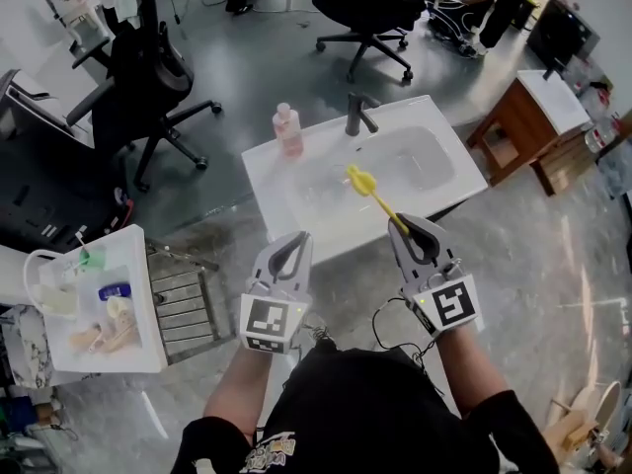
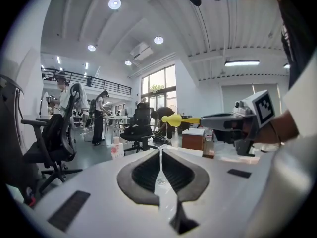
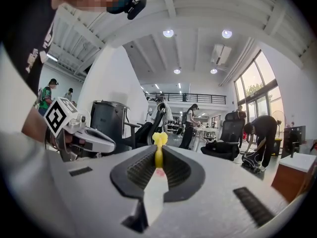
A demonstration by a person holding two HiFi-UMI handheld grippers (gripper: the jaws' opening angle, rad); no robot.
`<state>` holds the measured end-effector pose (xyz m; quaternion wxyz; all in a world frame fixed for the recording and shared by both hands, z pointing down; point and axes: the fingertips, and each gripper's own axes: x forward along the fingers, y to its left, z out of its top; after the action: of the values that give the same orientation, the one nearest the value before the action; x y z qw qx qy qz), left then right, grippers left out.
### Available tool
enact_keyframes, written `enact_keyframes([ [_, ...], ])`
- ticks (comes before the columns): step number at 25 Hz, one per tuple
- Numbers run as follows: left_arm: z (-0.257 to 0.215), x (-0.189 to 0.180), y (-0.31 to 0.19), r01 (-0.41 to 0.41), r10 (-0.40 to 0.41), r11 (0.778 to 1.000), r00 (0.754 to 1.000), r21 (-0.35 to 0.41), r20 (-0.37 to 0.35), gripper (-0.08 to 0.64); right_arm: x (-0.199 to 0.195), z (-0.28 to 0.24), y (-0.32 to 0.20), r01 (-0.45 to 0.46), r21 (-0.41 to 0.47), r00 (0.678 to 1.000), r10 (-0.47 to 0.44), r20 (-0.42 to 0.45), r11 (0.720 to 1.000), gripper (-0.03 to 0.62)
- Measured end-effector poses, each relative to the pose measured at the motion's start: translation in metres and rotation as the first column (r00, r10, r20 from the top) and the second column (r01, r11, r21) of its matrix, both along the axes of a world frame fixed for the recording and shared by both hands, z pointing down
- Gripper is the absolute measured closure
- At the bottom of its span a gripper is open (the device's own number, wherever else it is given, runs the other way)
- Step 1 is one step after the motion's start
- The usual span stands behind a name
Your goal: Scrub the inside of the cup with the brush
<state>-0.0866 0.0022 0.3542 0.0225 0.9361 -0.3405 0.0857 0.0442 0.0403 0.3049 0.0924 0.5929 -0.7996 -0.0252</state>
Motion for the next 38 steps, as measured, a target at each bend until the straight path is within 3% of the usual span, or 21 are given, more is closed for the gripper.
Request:
enact_keyframes([
  [7,0.003,0.031,0.063,0.084,-0.084,0.996,0.996,-0.014,0.019,0.546,0.033,0.01,0.047,0.096,-0.005,0.99,-0.095,0.1,0.995,0.554],
  [20,0.001,0.074,0.174,0.218,-0.218,0.976,0.976,0.002,0.028,0.546,0.067,0.016,0.133,0.239,0.015,0.964,-0.239,0.119,0.971,0.554],
  [38,-0.019,0.059,0.2,0.241,-0.242,0.969,0.97,0.047,0.019,0.546,0.049,0.01,0.161,0.266,0.023,0.957,-0.267,0.116,0.964,0.554],
])
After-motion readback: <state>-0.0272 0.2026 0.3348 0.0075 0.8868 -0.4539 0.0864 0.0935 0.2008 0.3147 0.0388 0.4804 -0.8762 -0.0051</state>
